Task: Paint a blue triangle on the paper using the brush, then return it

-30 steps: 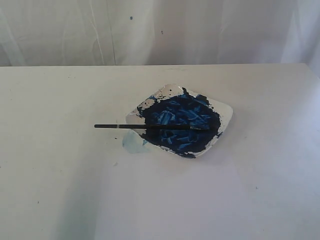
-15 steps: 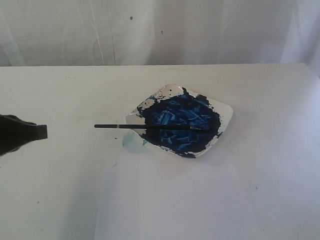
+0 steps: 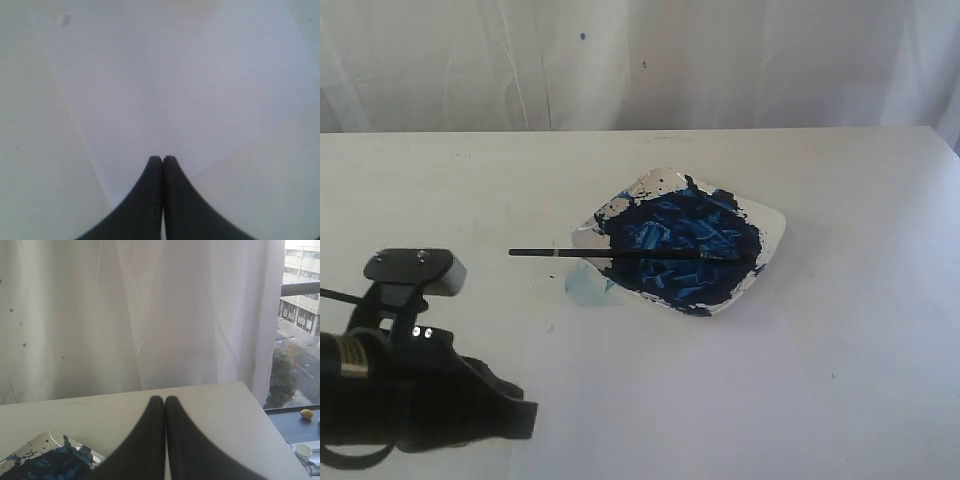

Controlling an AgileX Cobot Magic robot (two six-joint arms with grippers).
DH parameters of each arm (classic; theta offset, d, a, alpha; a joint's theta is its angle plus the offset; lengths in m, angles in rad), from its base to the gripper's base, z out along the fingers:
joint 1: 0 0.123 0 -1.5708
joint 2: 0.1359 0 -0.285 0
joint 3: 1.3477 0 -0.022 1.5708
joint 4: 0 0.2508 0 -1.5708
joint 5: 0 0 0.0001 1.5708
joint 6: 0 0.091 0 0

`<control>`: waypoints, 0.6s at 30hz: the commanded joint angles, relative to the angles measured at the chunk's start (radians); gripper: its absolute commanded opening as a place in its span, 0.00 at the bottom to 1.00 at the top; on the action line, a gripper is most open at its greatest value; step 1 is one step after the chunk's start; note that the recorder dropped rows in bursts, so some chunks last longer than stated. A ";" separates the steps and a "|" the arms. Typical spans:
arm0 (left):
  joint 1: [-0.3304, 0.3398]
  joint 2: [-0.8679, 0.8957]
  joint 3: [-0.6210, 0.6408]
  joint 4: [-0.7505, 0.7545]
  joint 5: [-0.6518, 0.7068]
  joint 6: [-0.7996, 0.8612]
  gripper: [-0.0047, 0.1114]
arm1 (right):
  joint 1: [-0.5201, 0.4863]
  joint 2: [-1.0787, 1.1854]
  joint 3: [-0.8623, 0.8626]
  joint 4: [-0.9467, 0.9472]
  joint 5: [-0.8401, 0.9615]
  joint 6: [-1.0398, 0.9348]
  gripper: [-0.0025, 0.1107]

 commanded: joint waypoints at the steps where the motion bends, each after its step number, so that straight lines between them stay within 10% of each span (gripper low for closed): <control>1: -0.111 -0.025 -0.006 -0.071 -0.074 -0.007 0.04 | -0.010 0.003 -0.006 -0.005 -0.005 0.005 0.02; 9: -0.163 -0.064 -0.006 0.418 -0.388 0.126 0.04 | -0.010 0.003 -0.006 -0.005 -0.001 0.005 0.02; 18: -0.154 -0.009 0.003 0.304 -0.295 -0.018 0.04 | -0.010 0.003 -0.006 -0.005 0.009 0.005 0.02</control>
